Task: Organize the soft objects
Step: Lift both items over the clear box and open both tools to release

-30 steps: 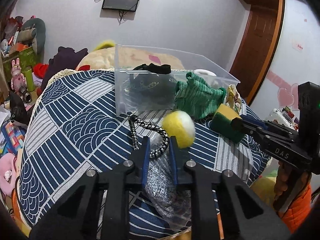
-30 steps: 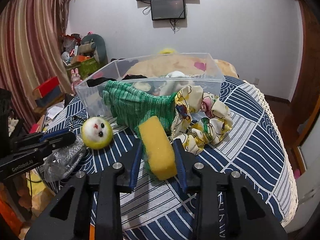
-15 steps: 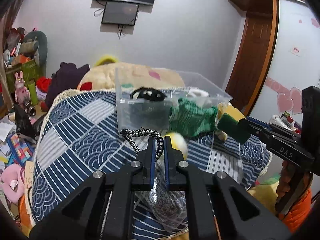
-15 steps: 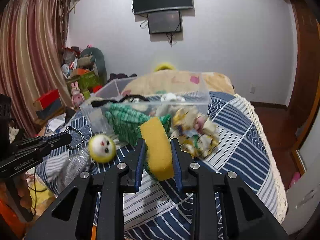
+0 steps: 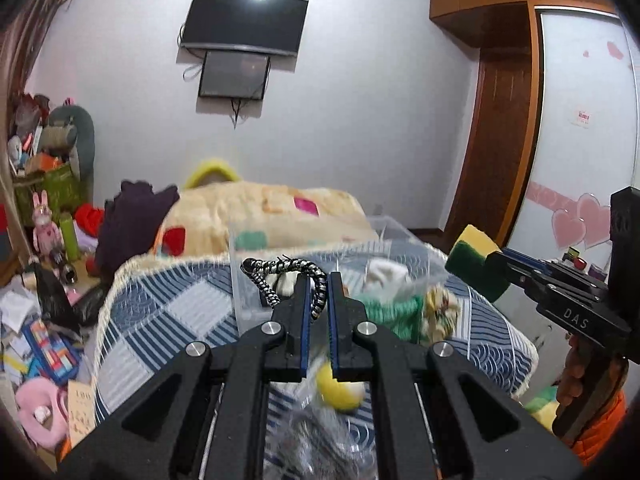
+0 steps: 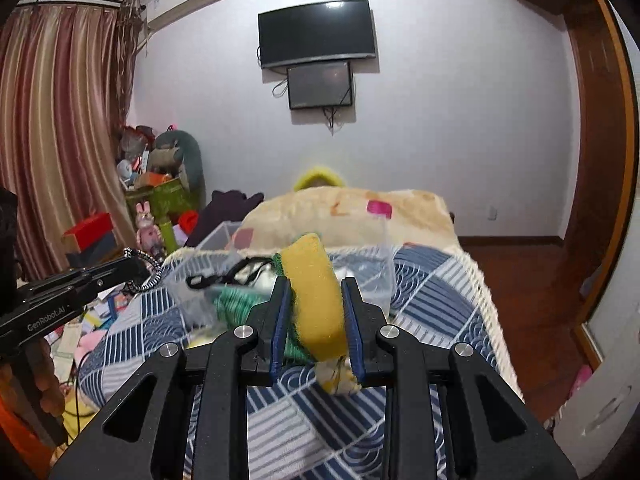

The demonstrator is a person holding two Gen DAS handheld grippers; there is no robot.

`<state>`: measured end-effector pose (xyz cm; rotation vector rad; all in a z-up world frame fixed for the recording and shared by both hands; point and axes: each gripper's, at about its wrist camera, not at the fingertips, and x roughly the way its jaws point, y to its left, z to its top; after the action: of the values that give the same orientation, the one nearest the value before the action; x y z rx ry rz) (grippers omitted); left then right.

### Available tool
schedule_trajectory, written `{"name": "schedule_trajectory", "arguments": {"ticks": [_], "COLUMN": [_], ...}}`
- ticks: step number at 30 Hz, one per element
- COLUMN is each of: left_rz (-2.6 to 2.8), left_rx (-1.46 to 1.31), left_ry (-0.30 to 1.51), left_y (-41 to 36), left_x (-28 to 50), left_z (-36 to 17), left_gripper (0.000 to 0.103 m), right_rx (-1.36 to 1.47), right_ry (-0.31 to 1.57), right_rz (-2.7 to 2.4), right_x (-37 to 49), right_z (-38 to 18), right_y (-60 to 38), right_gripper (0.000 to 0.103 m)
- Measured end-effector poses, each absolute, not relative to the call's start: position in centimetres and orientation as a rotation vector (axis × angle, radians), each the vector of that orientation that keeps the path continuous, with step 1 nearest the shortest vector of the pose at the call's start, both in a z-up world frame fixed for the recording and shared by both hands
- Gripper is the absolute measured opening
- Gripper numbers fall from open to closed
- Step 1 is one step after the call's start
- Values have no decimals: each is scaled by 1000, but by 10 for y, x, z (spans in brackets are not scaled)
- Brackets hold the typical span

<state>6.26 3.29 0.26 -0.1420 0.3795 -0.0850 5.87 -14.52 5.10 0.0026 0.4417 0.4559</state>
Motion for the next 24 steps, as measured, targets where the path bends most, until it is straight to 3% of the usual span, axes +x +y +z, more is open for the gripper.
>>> {"name": "schedule_trajectory", "arguments": {"ticks": [10,24], "left_rz": [-94,-60], "left_rx": [-133,-85], "left_ry": [373,506], "left_y": [38,34], "left_x": [102,162], "left_z": [16,-25], "left_gripper": [7,7], "right_rx": [29,17], "right_ry": [392,500], "right_rz": [426,467], "right_x": [86,126], "right_z": [72,43], "right_y": [-136,-97], "right_gripper": [23,23]}}
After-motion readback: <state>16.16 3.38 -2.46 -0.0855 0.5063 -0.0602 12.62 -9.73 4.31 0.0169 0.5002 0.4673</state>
